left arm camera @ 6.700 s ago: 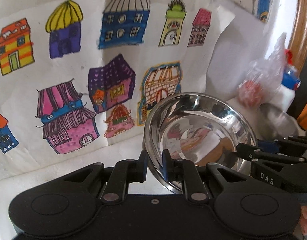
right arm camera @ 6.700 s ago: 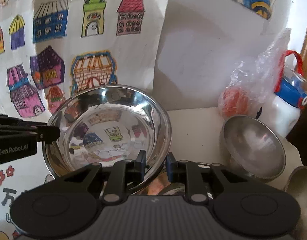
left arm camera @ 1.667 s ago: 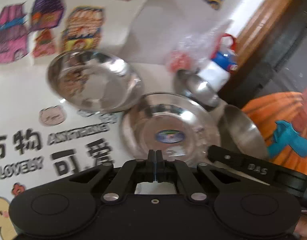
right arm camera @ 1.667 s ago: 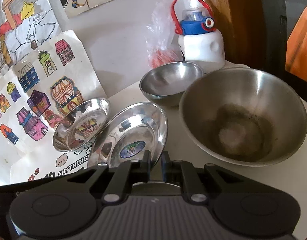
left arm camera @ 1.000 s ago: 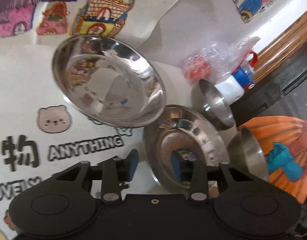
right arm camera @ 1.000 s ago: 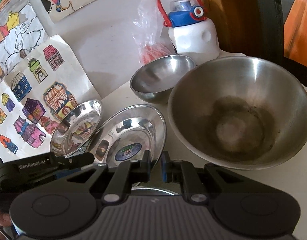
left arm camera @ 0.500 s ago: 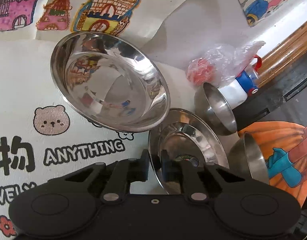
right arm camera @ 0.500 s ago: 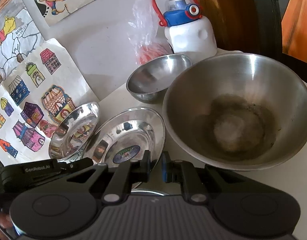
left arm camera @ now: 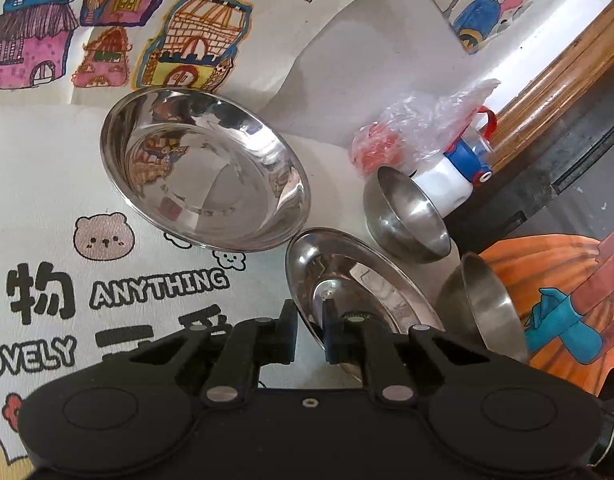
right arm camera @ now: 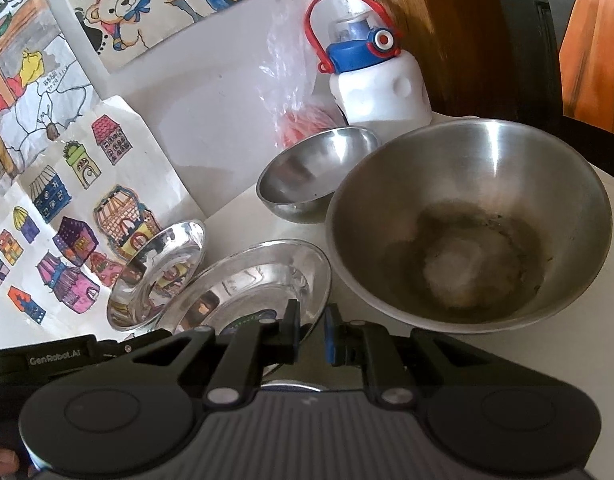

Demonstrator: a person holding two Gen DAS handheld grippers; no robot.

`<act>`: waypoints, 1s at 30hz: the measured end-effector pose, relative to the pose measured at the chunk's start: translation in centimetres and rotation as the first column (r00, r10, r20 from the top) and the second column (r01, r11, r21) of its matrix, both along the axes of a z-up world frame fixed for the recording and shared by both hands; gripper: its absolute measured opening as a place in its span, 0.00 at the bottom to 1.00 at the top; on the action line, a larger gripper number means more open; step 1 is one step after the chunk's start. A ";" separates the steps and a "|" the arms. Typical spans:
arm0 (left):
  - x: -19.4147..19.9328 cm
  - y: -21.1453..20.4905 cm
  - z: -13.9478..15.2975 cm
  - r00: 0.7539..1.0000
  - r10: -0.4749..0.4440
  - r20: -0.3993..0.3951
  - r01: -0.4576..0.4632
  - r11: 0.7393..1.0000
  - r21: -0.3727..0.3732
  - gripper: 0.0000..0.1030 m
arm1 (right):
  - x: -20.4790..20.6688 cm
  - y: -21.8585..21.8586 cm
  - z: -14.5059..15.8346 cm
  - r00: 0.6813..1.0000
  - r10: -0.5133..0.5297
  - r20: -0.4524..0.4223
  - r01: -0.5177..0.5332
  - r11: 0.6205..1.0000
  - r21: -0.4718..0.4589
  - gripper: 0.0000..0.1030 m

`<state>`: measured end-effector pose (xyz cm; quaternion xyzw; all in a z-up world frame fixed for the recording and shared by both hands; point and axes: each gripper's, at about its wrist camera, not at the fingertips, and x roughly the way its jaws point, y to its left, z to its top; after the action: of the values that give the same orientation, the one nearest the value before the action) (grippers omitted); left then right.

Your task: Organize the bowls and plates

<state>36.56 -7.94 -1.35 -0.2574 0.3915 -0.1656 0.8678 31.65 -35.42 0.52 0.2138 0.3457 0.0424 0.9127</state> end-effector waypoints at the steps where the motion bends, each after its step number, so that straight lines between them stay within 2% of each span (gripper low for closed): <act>1: -0.2 0.0 0.2 1.000 0.002 0.005 -0.002 1.000 0.002 0.12 | -0.1 -0.1 0.0 1.000 0.000 0.004 0.000 1.000 0.004 0.14; 8: -1.6 0.3 1.5 0.999 0.005 0.051 -0.005 1.000 0.006 0.12 | -0.6 -0.1 0.4 0.999 0.005 0.041 -0.006 0.999 0.035 0.14; 15: -1.8 1.5 3.2 0.996 0.018 0.091 -0.018 1.000 0.000 0.12 | -0.5 1.3 3.0 0.994 0.022 0.110 -0.023 1.000 0.007 0.14; 22: -1.2 4.4 5.7 0.988 0.062 0.141 -0.064 0.998 0.007 0.12 | 2.0 4.9 4.7 0.986 0.070 0.150 -0.070 0.998 -0.004 0.14; 30: 1.0 9.0 7.1 0.977 0.122 0.172 -0.133 0.990 0.051 0.12 | 5.6 9.6 4.7 0.979 0.130 0.155 -0.128 0.991 -0.027 0.14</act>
<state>37.55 1.03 5.74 -0.2397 0.3044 -0.1185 0.9142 37.27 -25.83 5.23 0.1792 0.2867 0.1152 0.9340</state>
